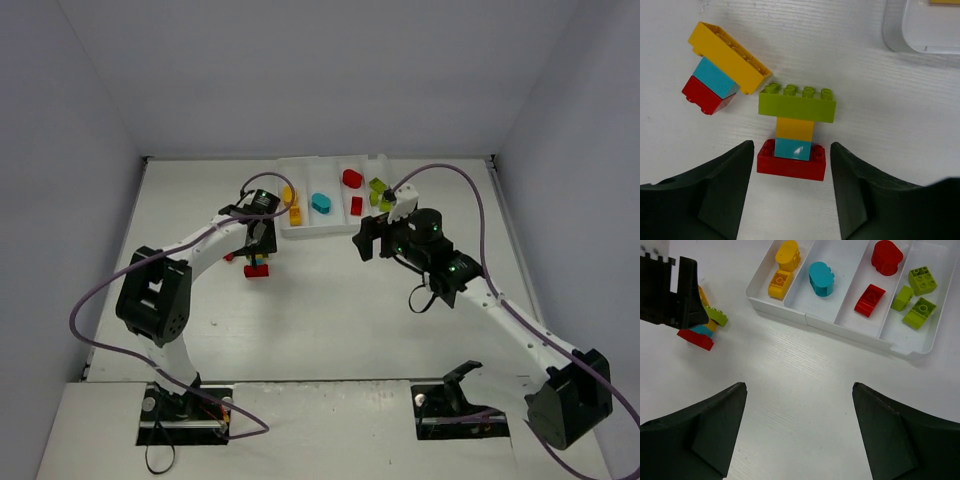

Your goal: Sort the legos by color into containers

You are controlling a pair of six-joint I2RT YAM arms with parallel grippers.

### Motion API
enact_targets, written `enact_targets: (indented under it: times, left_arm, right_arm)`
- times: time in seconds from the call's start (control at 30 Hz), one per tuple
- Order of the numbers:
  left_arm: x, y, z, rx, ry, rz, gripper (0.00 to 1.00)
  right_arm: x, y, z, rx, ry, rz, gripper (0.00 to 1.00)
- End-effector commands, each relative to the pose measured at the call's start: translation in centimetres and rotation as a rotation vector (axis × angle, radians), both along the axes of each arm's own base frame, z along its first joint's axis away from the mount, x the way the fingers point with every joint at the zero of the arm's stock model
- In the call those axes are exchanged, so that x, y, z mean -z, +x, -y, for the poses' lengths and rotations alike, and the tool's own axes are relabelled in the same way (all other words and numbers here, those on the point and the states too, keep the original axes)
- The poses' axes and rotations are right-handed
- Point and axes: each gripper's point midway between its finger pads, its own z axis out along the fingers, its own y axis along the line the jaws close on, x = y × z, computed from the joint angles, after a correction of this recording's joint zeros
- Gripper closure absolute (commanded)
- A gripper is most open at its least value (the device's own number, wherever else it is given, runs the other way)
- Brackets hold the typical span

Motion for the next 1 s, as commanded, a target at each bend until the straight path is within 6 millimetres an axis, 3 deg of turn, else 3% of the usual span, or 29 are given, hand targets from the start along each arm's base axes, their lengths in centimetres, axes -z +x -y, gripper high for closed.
enact_targets:
  times: [0.0, 0.2, 0.43, 0.53, 0.77, 0.83, 0.93, 0.97]
  left_arm:
    - [-1.5, 2.0, 0.8, -0.031, -0.022, 0.068, 0.49]
    - [0.4, 1.7, 1.1, -0.038, -0.023, 0.013, 0.55]
    - [1.2, 1.4, 0.7, -0.046, 0.002, -0.004, 0.54]
    - [1.5, 1.8, 1.0, -0.037, 0.003, -0.008, 0.59]
    - [2.9, 1.8, 1.2, -0.031, 0.006, -0.026, 0.9]
    - [2.4, 1.7, 1.6, -0.011, 0.003, -0.015, 0.98]
    - [-0.2, 1.7, 3.2, 0.056, -0.016, 0.063, 1.0]
    - [-2.1, 1.8, 3.7, 0.101, -0.015, 0.119, 1.0]
  right_arm:
    - [-4.1, -0.1, 0.8, 0.05, 0.081, 0.116, 0.17]
    - [-2.8, -0.7, 1.3, 0.056, 0.065, 0.098, 0.17]
    - [-1.5, -0.5, 1.1, 0.051, 0.053, 0.073, 0.17]
    - [-1.0, -0.5, 1.1, 0.05, 0.049, 0.064, 0.17]
    - [-0.8, -0.8, 1.3, 0.051, 0.05, 0.064, 0.17]
    - [-0.9, -0.9, 1.1, 0.043, 0.056, 0.062, 0.17]
    - [-1.4, -1.3, 0.5, 0.011, 0.084, 0.059, 0.18]
    - [-1.8, -1.4, 0.2, 0.005, 0.106, 0.054, 0.18]
